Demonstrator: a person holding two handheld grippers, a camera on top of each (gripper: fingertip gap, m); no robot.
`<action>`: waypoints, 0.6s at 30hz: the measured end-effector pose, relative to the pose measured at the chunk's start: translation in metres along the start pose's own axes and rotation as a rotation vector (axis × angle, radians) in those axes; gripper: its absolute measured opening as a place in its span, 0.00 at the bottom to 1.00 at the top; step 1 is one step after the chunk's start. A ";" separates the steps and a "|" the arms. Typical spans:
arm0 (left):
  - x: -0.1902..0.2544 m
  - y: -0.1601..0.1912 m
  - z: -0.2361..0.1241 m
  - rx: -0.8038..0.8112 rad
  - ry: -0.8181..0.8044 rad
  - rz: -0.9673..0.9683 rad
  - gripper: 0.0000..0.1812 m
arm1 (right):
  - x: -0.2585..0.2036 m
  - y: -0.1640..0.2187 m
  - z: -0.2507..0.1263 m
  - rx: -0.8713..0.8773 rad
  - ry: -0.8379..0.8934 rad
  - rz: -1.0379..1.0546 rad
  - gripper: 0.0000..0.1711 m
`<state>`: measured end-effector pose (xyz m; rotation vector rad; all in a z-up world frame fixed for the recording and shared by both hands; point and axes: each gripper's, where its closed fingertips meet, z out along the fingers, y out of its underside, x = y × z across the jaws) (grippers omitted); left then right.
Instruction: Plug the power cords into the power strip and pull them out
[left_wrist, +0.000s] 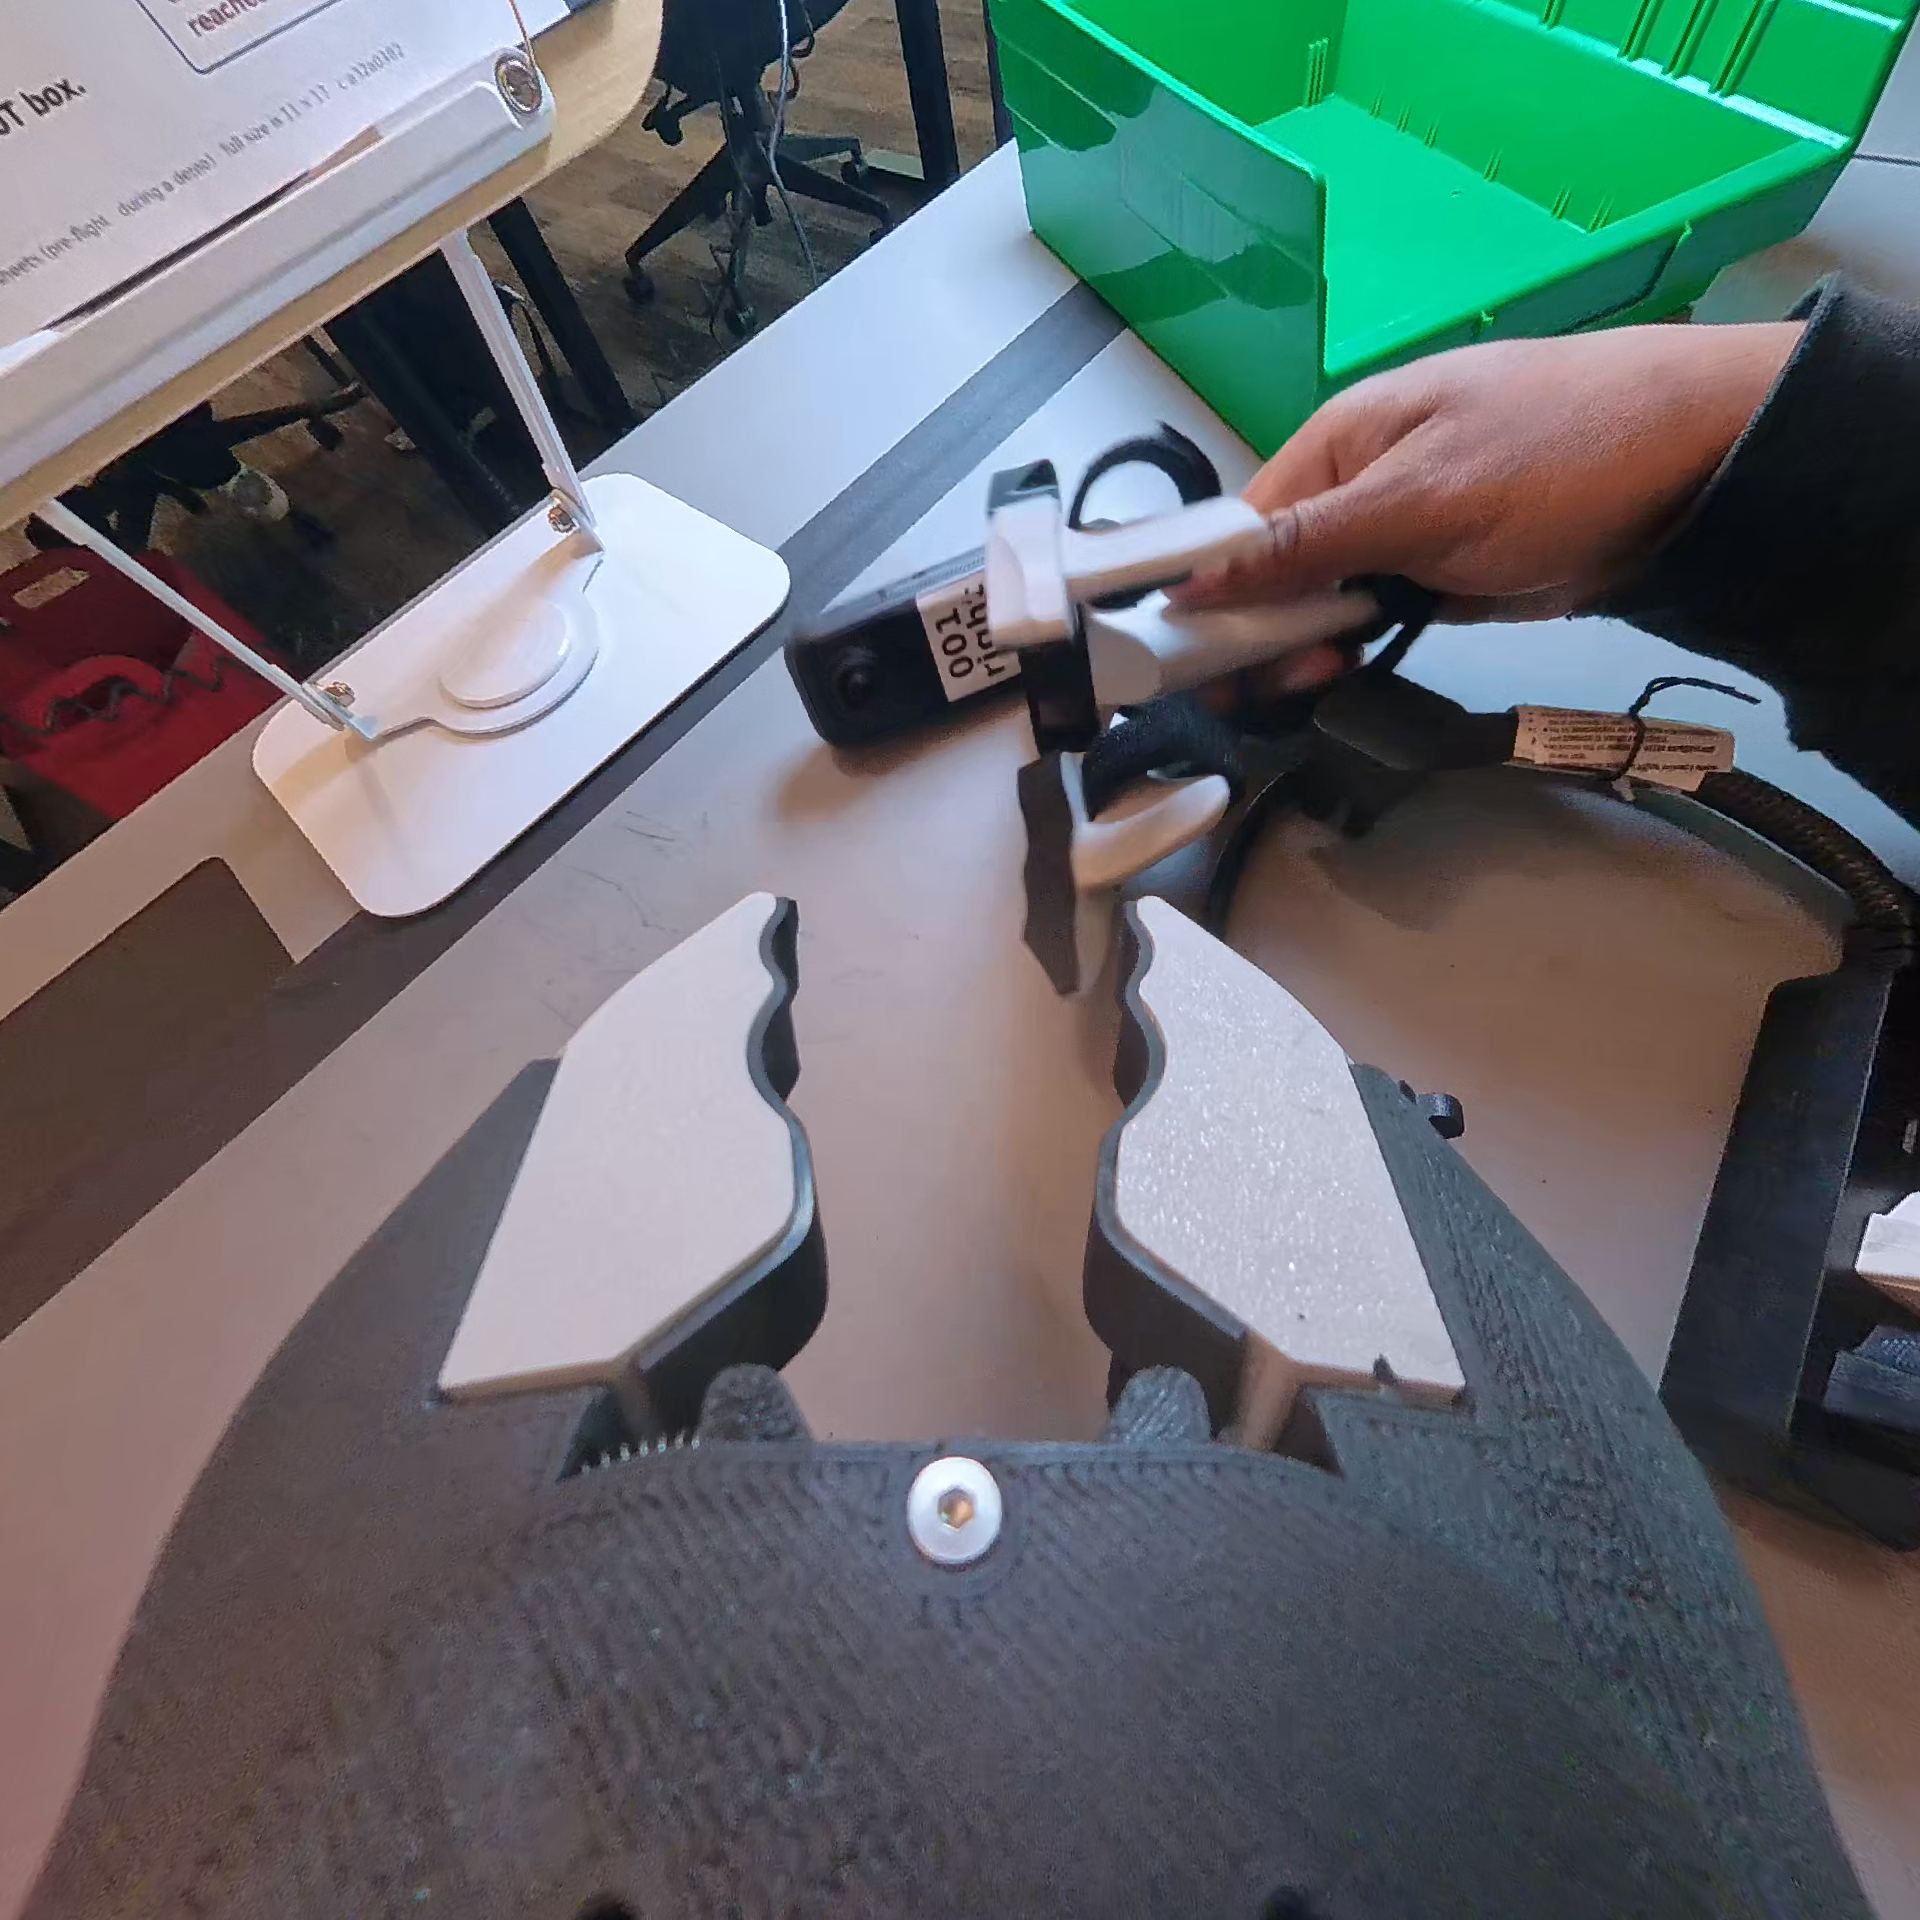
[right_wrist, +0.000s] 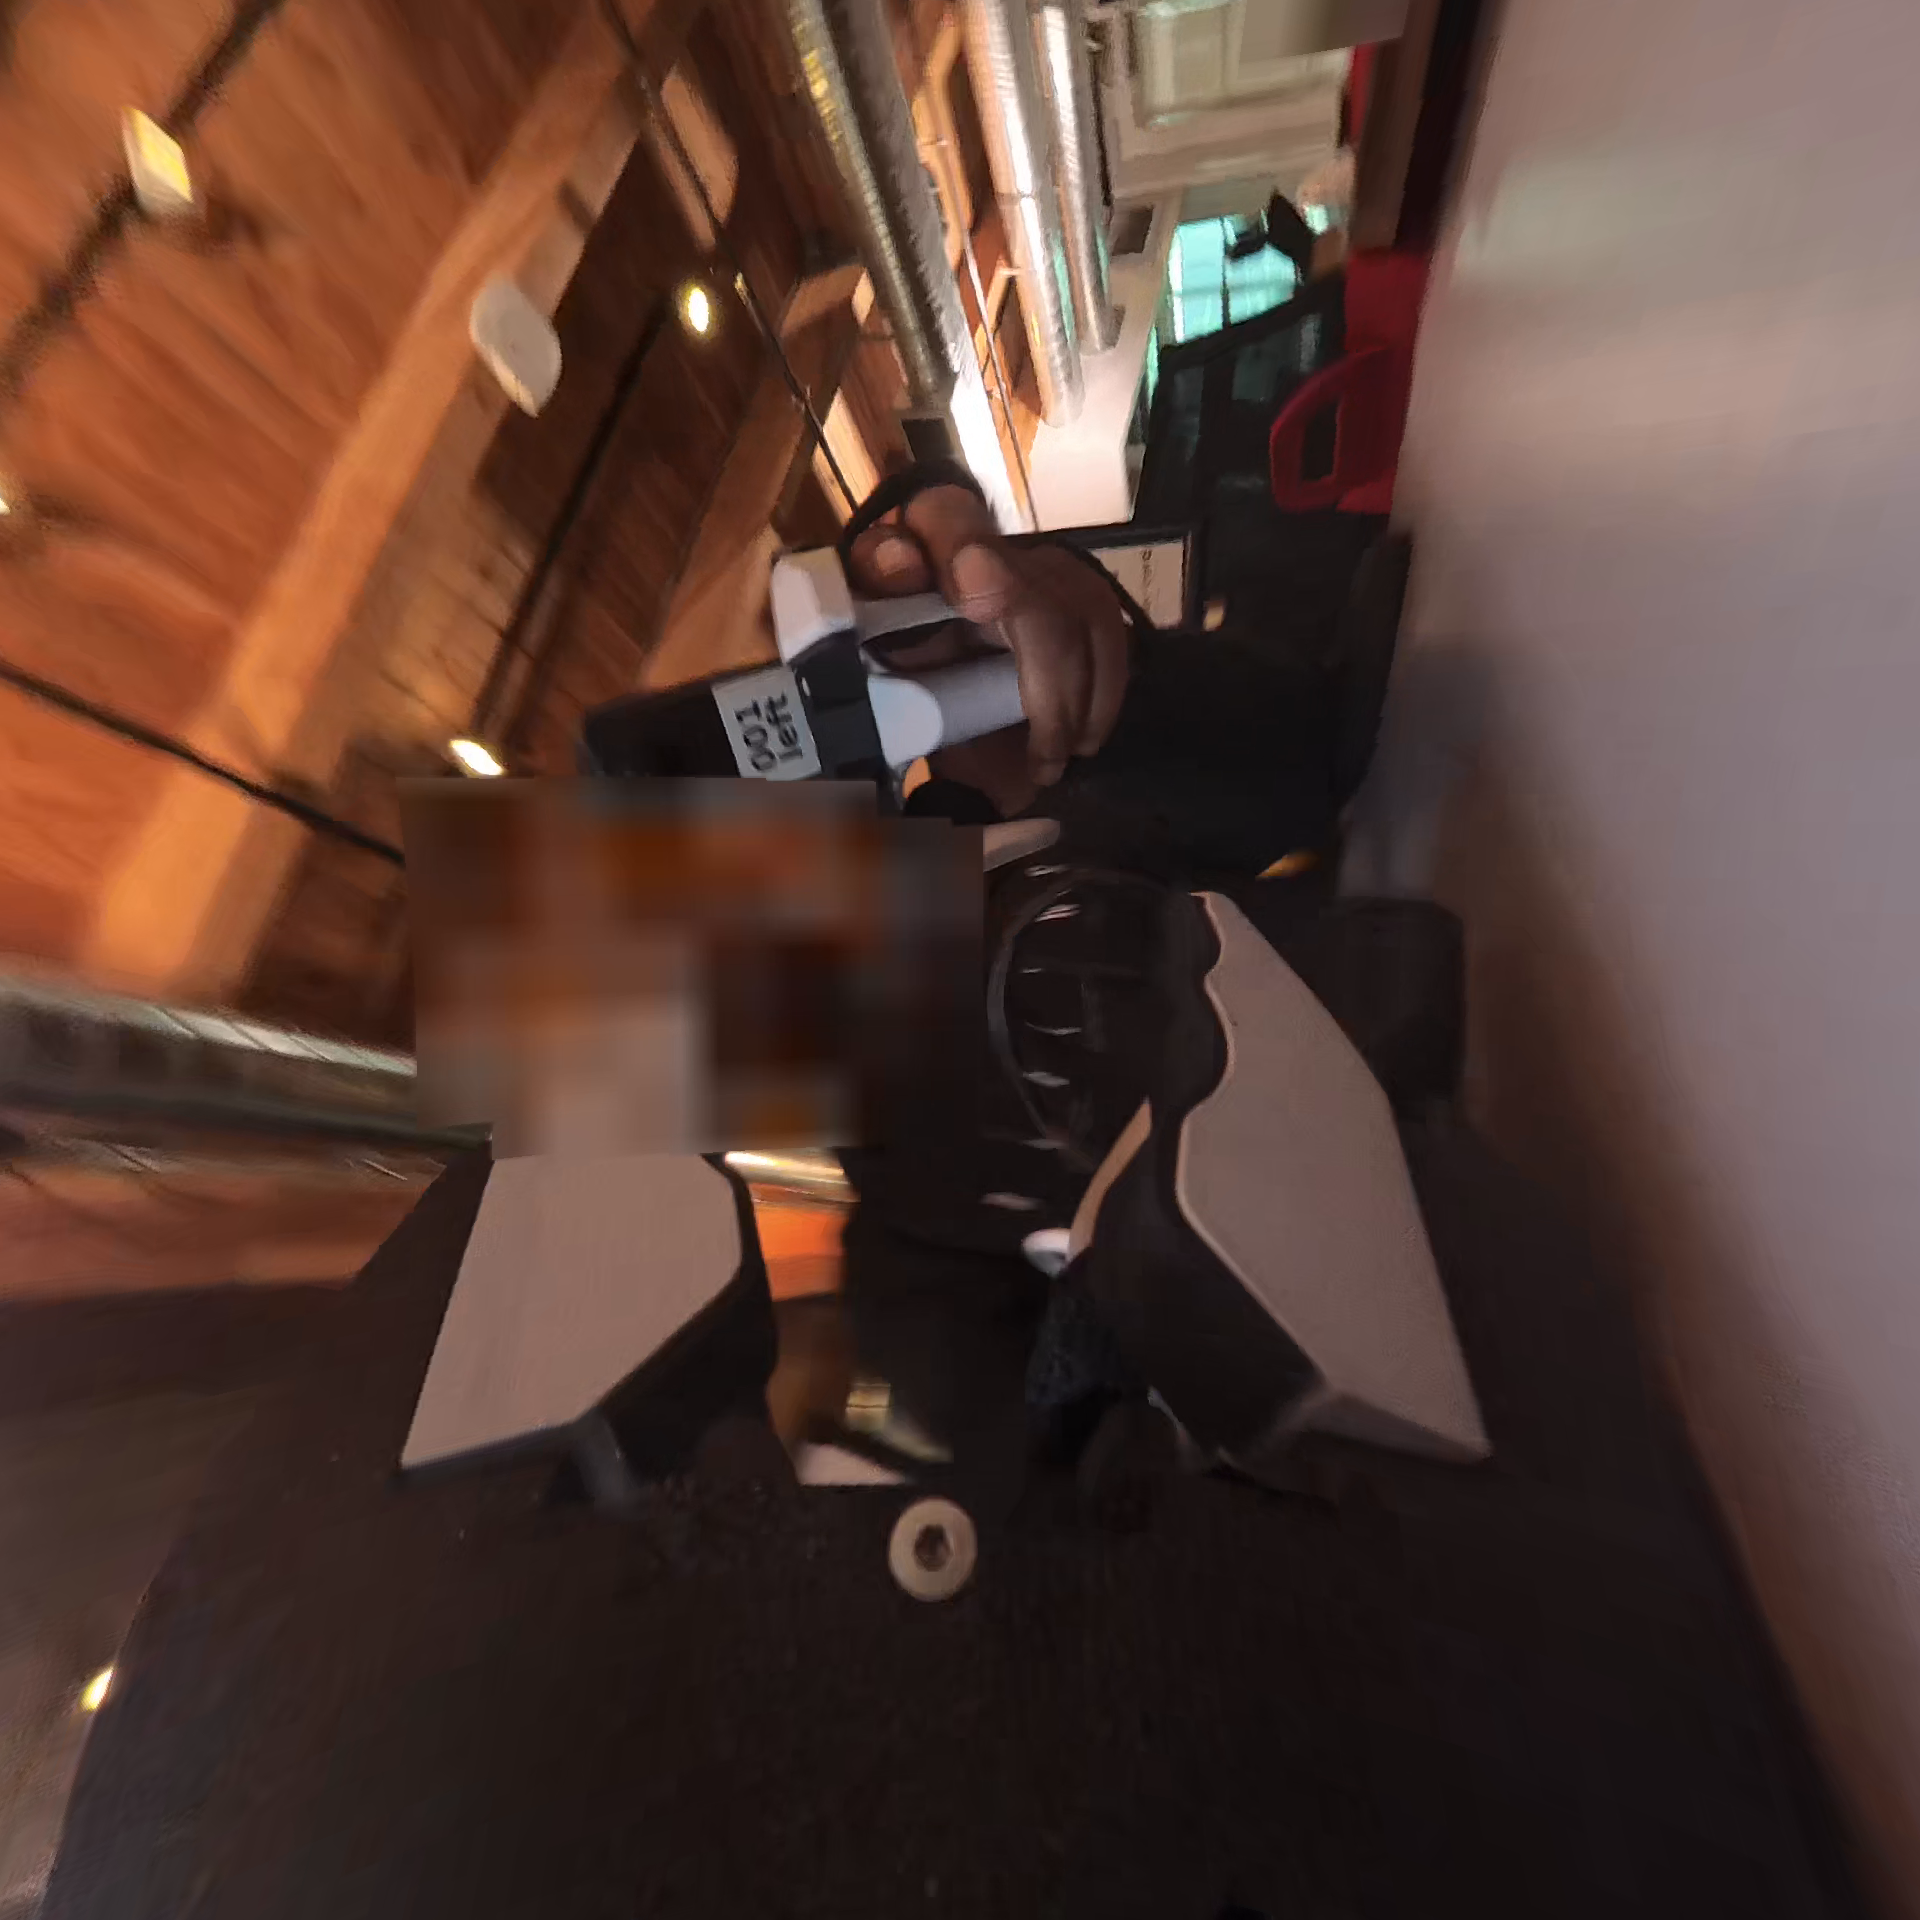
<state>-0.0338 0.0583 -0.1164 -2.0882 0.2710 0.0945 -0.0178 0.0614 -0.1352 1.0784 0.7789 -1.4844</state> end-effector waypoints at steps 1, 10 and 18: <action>-0.001 0.000 0.000 0.003 -0.002 0.000 0.32 | -0.002 0.001 -0.001 -0.008 -0.008 0.084 0.50; -0.006 -0.007 -0.005 0.045 0.002 -0.015 0.32 | -0.064 -0.032 0.003 0.190 0.601 -0.750 0.79; -0.016 -0.010 -0.011 0.068 -0.021 -0.025 0.32 | -0.134 -0.052 -0.023 0.771 1.117 -1.841 0.81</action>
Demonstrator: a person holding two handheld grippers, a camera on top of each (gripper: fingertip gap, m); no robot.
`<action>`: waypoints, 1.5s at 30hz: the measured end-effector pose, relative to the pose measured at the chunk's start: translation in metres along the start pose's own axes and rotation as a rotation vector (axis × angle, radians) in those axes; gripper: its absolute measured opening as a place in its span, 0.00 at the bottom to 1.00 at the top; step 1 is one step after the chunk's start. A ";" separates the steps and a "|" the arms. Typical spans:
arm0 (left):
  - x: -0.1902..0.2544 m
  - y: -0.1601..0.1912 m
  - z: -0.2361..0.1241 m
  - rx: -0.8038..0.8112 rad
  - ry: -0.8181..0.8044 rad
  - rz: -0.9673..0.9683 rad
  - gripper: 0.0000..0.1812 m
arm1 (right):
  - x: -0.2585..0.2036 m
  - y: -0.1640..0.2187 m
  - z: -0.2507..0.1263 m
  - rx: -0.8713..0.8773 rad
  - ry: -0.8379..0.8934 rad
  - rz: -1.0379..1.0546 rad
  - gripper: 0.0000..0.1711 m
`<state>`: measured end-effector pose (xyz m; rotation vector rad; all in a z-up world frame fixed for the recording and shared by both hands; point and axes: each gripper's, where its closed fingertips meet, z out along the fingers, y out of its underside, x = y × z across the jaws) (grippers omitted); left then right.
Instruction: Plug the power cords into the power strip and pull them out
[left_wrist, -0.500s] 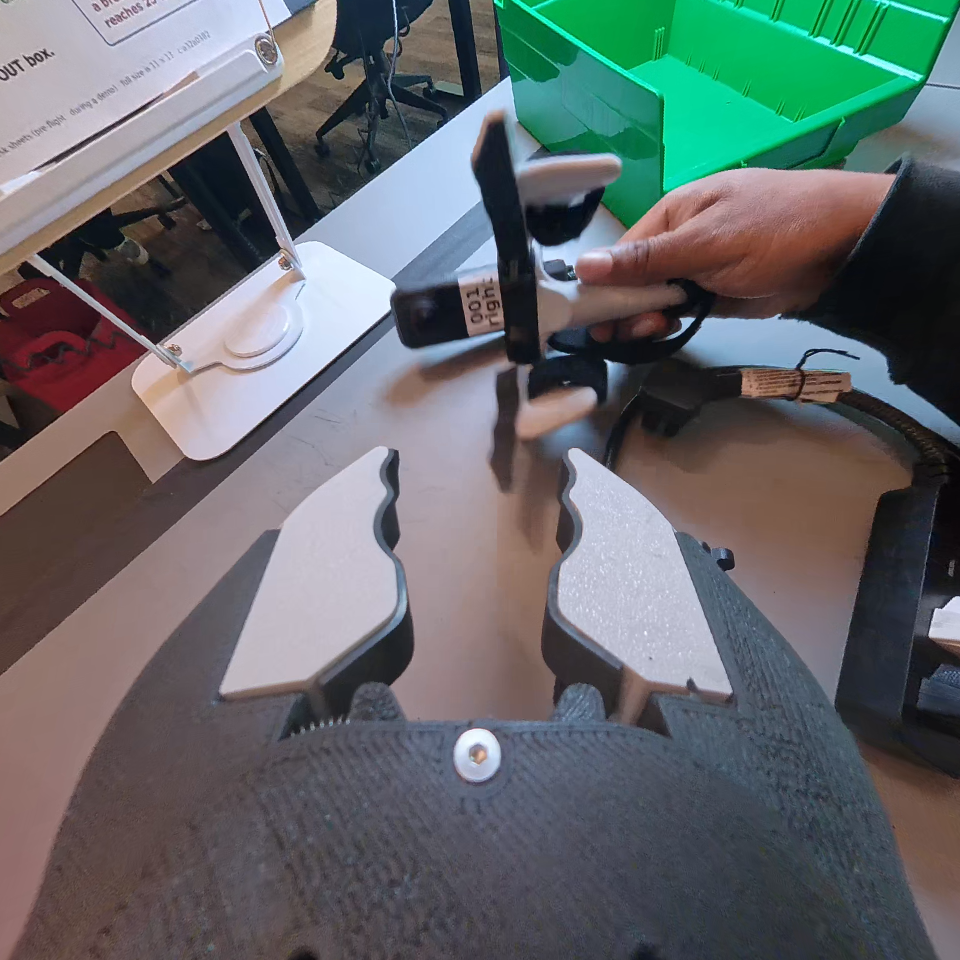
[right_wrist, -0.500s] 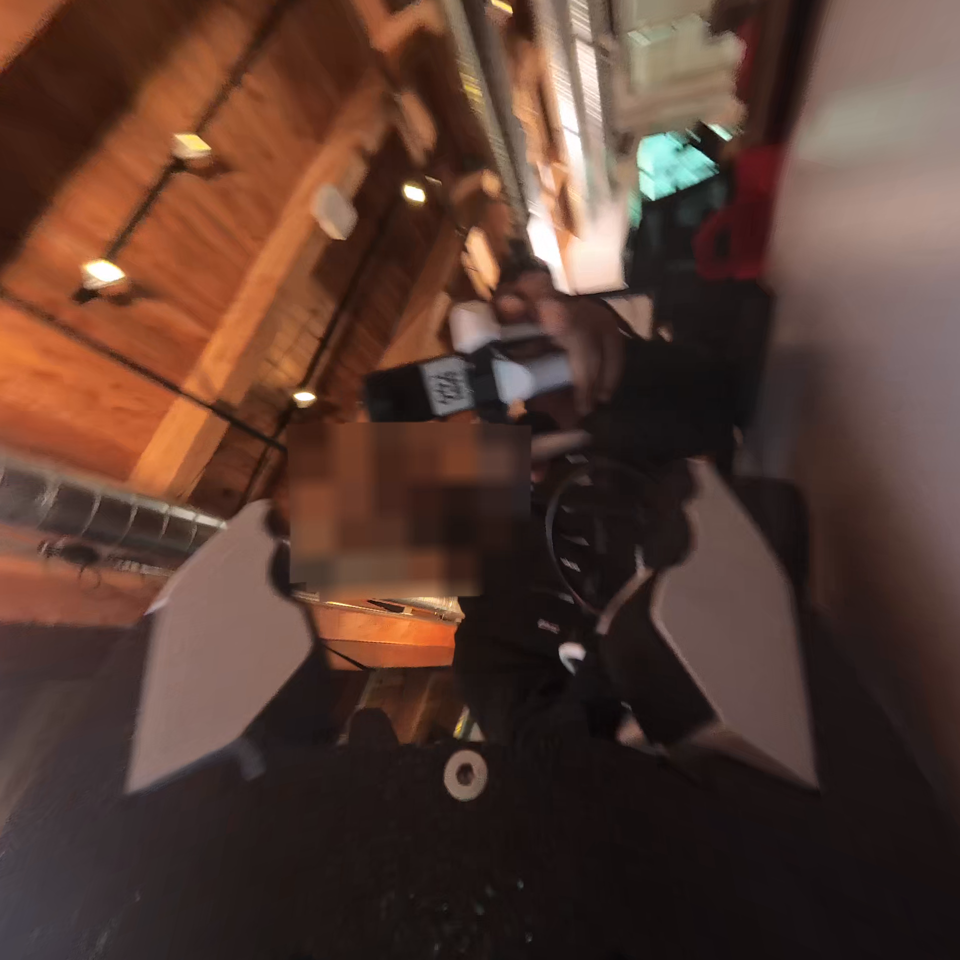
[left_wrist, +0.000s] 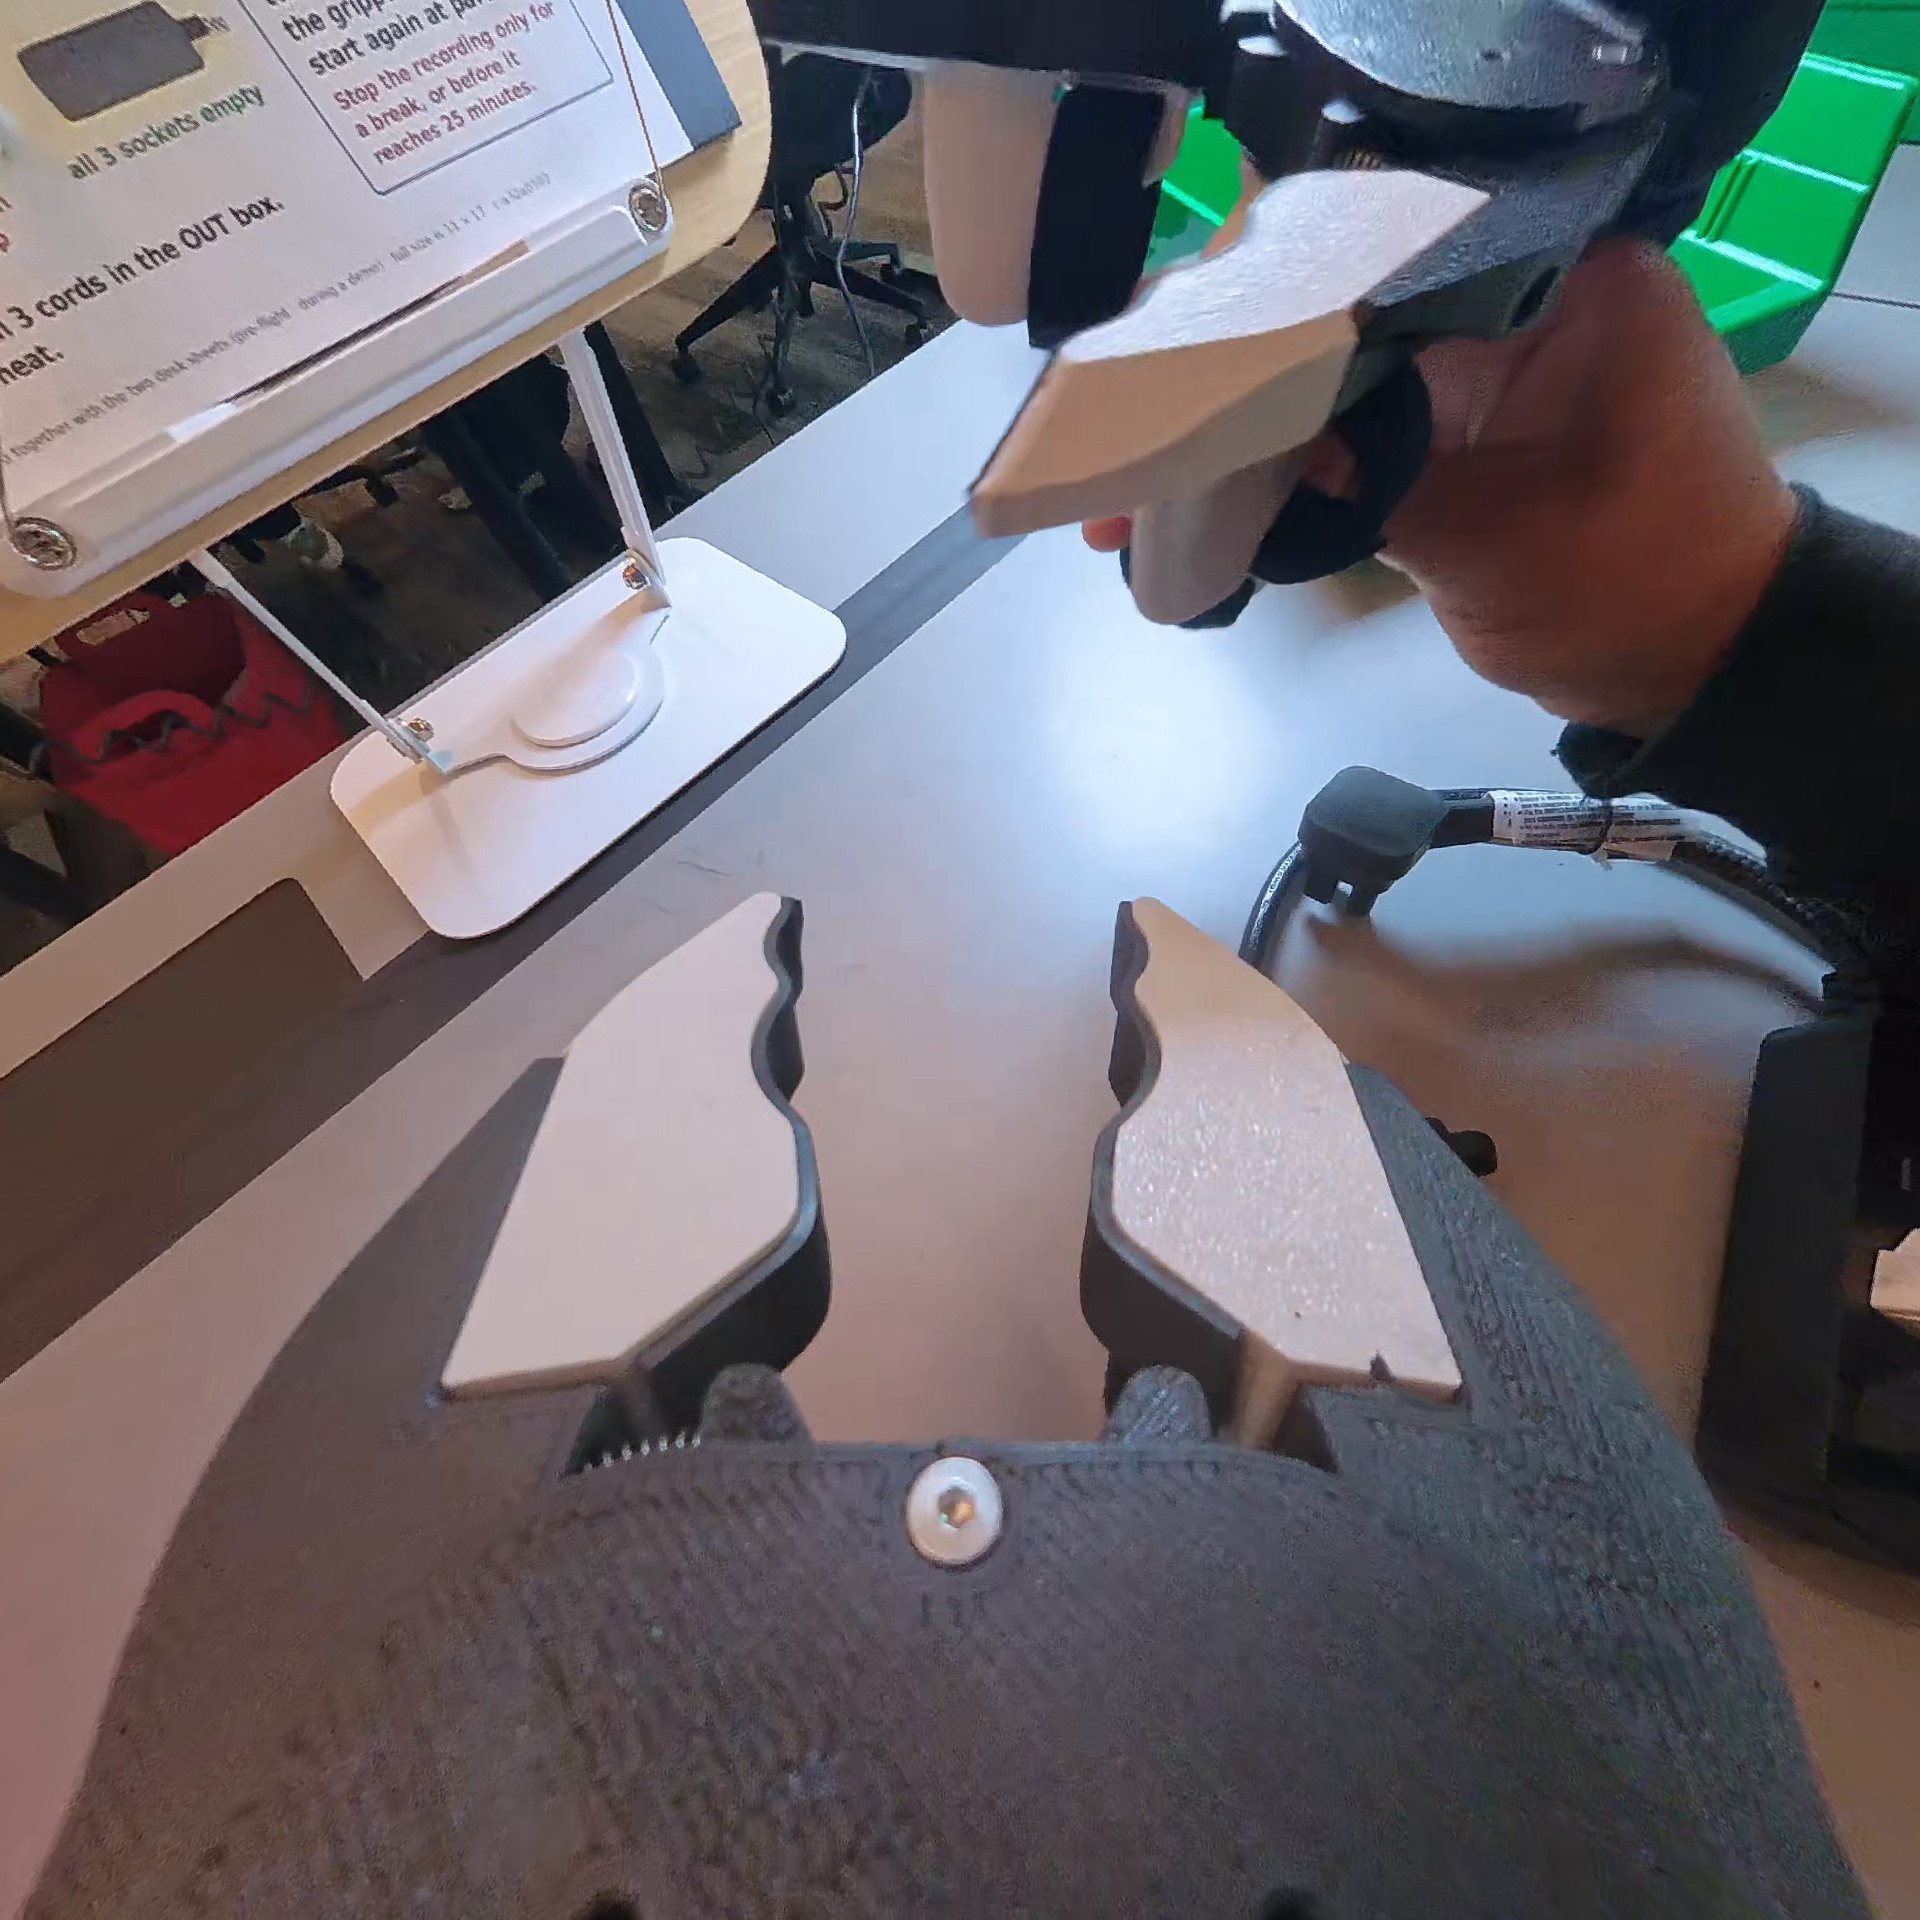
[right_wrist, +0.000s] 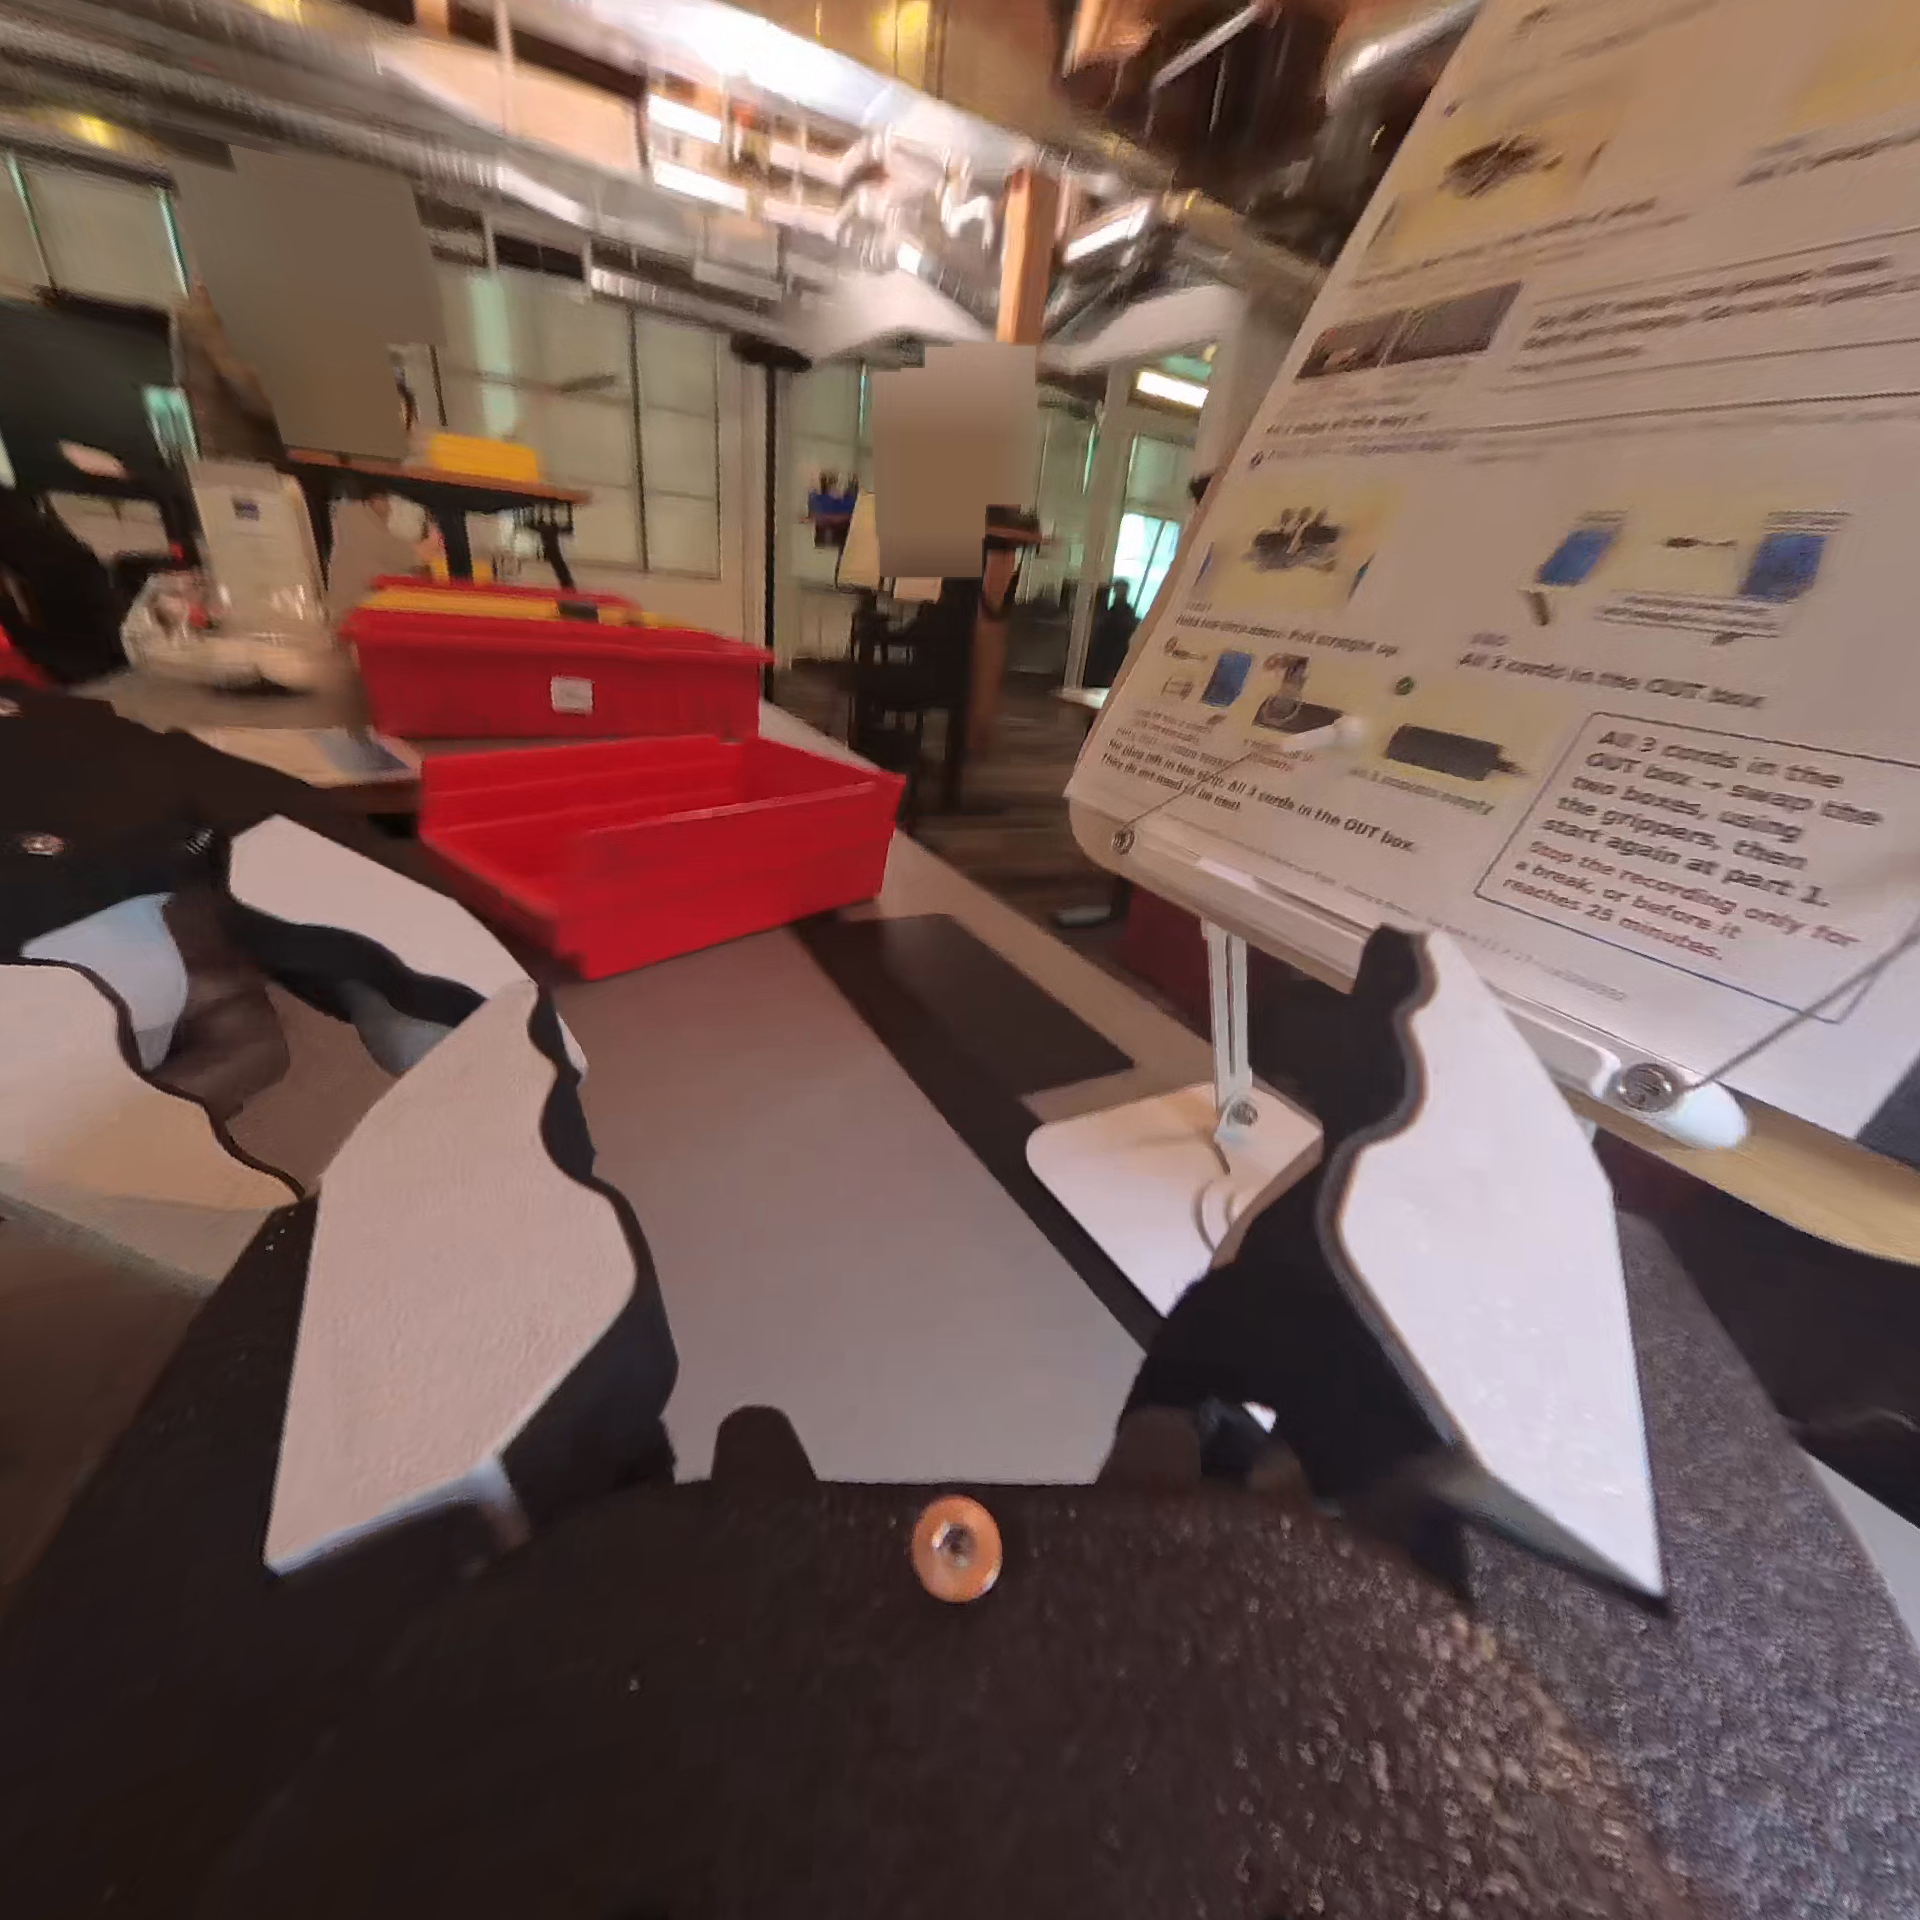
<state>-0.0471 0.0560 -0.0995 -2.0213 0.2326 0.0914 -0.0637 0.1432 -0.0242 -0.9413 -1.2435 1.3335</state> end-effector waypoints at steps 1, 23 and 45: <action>0.000 0.000 0.000 0.000 -0.002 0.000 0.32 | 0.002 -0.004 -0.003 0.060 0.001 0.023 0.82; 0.019 0.031 0.025 -0.095 0.065 -0.031 0.32 | 0.081 0.212 -0.098 -0.999 0.734 0.438 0.86; -0.009 0.037 0.022 -0.105 -0.089 -0.040 0.33 | 0.081 0.212 -0.098 -1.000 0.734 0.439 0.86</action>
